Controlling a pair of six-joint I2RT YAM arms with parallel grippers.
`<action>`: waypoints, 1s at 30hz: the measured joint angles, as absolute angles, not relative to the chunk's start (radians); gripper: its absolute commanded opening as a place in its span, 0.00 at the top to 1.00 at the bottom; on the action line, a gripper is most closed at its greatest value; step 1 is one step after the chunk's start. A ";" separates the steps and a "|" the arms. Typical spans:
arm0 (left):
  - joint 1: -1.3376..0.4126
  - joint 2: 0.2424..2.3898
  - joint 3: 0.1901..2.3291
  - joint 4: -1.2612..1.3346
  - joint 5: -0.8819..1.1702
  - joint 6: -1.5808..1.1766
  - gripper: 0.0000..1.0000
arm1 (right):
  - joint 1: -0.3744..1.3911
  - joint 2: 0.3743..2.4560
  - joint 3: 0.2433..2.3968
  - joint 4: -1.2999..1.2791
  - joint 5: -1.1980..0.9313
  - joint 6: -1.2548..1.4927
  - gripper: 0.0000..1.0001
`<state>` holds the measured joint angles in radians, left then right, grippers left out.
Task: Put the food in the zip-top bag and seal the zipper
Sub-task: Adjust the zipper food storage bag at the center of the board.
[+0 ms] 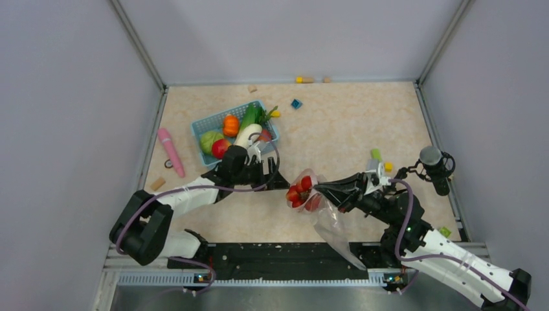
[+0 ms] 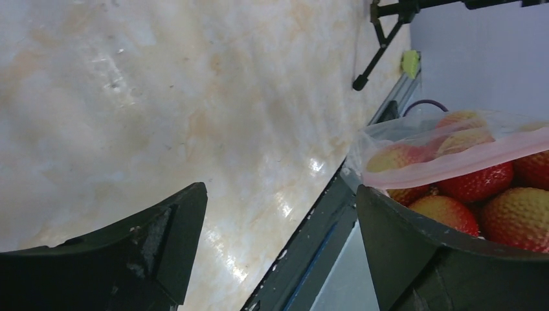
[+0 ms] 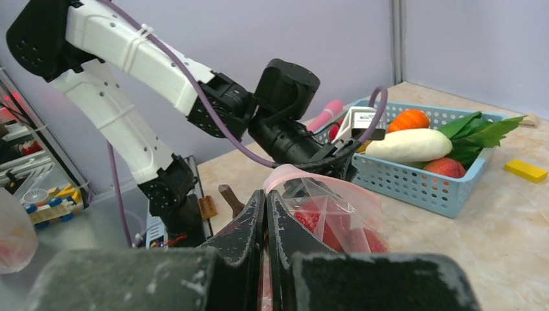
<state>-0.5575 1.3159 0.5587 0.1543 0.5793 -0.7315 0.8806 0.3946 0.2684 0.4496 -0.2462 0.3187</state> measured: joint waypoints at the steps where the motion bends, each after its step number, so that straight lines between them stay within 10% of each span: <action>1: -0.558 1.330 0.562 0.179 0.602 -0.736 0.10 | 0.881 0.395 0.268 0.452 -0.250 0.319 1.00; 22: -0.587 1.278 0.593 0.426 0.893 -0.807 0.11 | 0.881 0.451 0.268 0.598 -0.282 0.337 1.00; 30: -0.645 1.311 0.667 0.355 0.899 -0.784 0.27 | 0.881 0.479 0.268 0.602 -0.290 0.337 1.00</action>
<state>-0.6445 1.3113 0.6674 0.3553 0.8989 -0.7841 0.8806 0.4793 0.2684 0.6022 -0.2901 0.3367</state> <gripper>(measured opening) 0.776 0.006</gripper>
